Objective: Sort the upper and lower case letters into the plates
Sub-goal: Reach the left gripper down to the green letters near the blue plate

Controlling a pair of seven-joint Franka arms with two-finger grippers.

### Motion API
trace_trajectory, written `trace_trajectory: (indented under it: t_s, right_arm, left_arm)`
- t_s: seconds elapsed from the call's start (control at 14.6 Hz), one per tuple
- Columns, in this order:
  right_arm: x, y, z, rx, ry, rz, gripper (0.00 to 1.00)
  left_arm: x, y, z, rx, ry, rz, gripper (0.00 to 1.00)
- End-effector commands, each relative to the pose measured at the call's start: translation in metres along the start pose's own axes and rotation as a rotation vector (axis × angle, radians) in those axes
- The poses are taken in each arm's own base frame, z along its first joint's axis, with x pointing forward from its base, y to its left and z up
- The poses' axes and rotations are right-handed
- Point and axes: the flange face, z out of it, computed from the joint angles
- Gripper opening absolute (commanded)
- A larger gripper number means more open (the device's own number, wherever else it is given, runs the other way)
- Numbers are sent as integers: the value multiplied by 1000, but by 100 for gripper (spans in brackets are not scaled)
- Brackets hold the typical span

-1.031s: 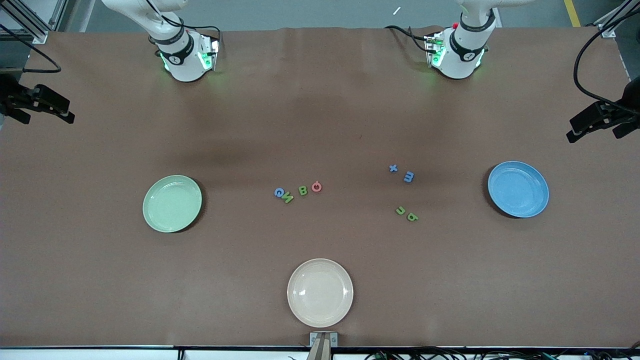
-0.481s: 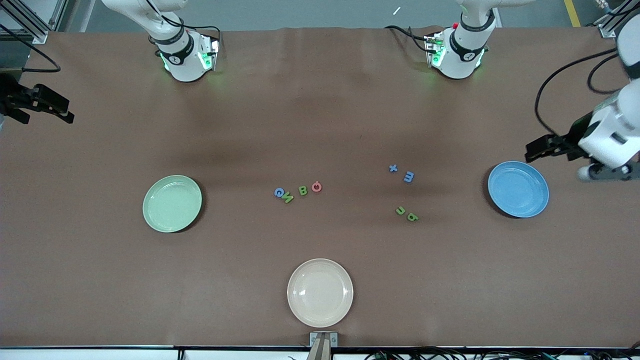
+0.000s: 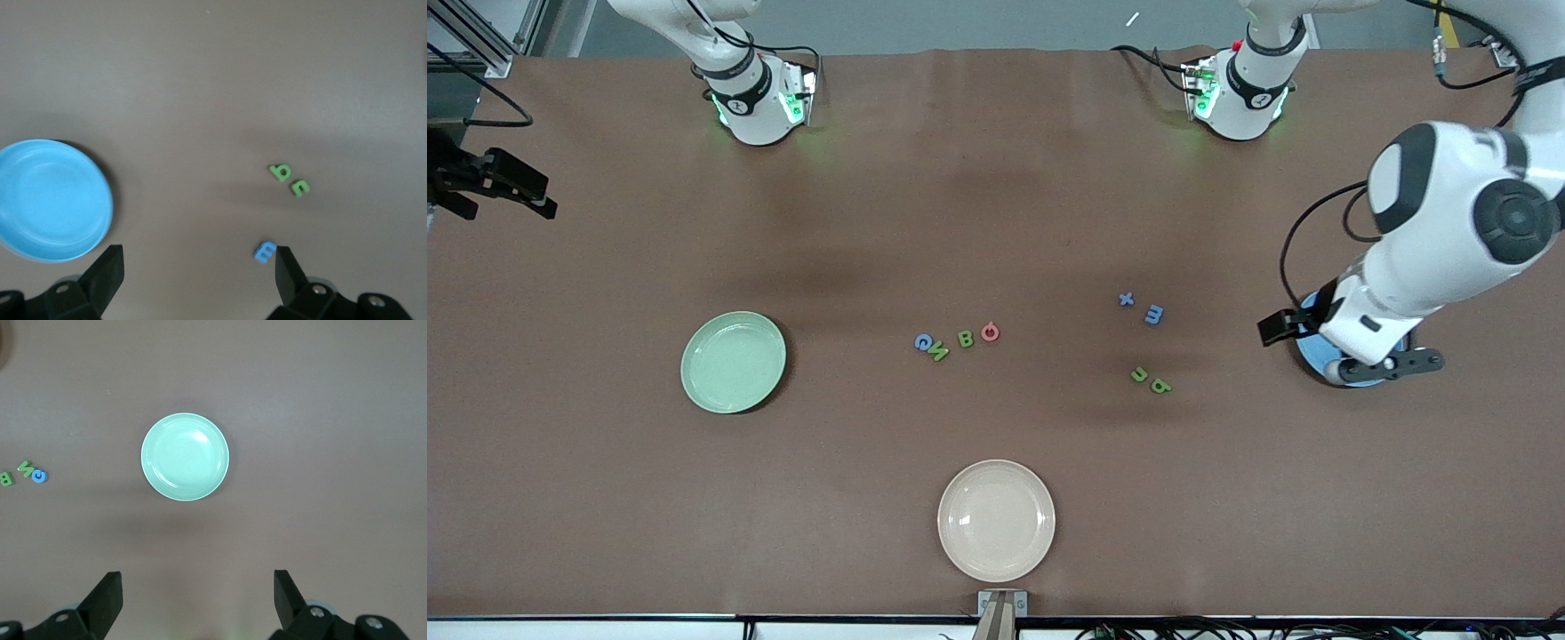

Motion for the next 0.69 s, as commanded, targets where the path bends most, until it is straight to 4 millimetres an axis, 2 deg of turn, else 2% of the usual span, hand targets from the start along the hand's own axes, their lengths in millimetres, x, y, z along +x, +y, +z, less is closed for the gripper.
trace_trajectory:
  t_s: [0.0,0.21,0.34,0.48,0.62]
  right_arm:
    - [0,2,-7,7,13,11,100]
    - [0,9,-12,9,24,14,100]
    - [1,10,-11,7,26,19,100]
    - [10,12,2,3,0,22,100]
    - [19,14,10,-13,-9,20,100]
  left_arm:
    - [-3,13,43,-6,0,-19,100]
    - [-8,31,86,-12,0,1,100]
    - [-3,33,117,-12,-4,10,100]
    - [3,37,150,-2,15,40,100]
    - [1,46,173,8,21,76,100]
